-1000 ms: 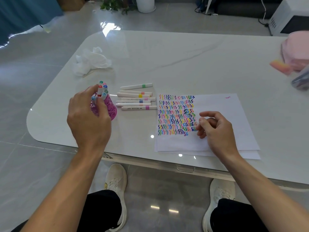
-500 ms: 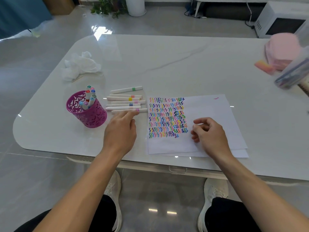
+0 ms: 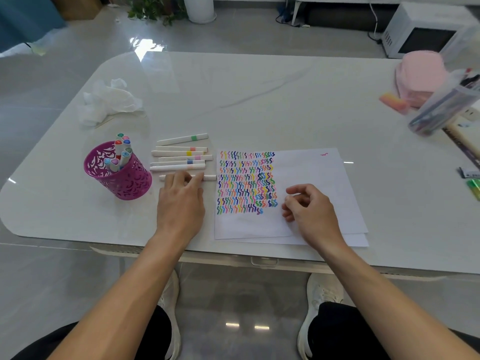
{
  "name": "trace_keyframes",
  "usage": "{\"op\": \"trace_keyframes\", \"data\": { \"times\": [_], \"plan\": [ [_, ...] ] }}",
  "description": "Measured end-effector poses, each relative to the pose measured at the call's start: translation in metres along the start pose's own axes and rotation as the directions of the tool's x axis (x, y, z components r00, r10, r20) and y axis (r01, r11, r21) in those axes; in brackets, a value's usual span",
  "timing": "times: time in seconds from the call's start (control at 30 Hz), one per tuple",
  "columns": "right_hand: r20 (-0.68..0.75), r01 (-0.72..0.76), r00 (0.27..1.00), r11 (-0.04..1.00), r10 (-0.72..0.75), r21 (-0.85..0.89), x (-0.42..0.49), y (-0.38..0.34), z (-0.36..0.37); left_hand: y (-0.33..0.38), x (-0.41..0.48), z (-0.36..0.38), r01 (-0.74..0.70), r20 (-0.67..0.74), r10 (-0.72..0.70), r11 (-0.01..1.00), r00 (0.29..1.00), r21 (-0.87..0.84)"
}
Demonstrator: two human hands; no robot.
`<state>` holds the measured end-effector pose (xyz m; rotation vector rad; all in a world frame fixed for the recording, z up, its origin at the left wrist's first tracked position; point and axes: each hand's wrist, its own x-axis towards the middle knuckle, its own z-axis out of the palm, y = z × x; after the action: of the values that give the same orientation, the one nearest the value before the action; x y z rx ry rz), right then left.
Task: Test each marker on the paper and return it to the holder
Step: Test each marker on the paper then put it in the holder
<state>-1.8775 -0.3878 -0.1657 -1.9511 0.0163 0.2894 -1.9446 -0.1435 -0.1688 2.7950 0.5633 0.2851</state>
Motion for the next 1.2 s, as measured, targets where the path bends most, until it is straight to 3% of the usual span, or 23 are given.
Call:
{"op": "trace_keyframes", "data": {
  "times": [0.17, 0.3, 0.47, 0.63, 0.8, 0.93, 1.07, 1.2],
  "plan": [
    [-0.001, -0.004, 1.000, 1.000, 0.004, -0.001, -0.002, -0.001, -0.001, 0.001, 0.001, -0.004, 0.031, -0.044, -0.030, 0.999, 0.999, 0.014],
    [0.006, -0.006, 1.000, 1.000, 0.006, -0.015, -0.001, -0.002, 0.000, 0.005, 0.000, -0.009, 0.068, 0.006, -0.068, 0.998, 0.998, 0.013],
    [0.011, -0.009, 1.000, 0.999, 0.009, -0.036, 0.001, -0.003, -0.001, 0.006, -0.003, -0.010, -0.002, 0.031, 0.002, 1.000, 1.000, -0.001],
    [0.016, -0.007, 1.000, 0.999, 0.008, -0.039, 0.001, -0.003, -0.001, 0.008, -0.002, -0.014, -0.011, -0.057, 0.009, 0.999, 0.998, -0.036],
    [0.026, 0.002, 1.000, 1.000, -0.002, -0.017, 0.002, -0.003, -0.001, 0.018, 0.002, -0.026, -0.131, -0.287, 0.061, 0.965, 0.956, -0.229],
    [0.023, 0.030, 0.999, 1.000, -0.030, 0.001, 0.003, -0.005, -0.002, 0.031, -0.002, -0.041, -0.384, -0.418, 0.237, 0.868, 0.877, -0.314],
    [0.039, 0.078, 0.996, 0.996, -0.080, 0.041, 0.000, -0.010, -0.001, 0.041, -0.010, -0.047, -0.461, -0.415, 0.293, 0.796, 0.861, -0.393],
    [0.100, 0.196, 0.975, 0.980, -0.199, 0.038, -0.006, -0.016, 0.003, 0.049, -0.017, -0.045, -0.343, -0.274, 0.217, 0.718, 0.937, -0.606]
  ]
}}
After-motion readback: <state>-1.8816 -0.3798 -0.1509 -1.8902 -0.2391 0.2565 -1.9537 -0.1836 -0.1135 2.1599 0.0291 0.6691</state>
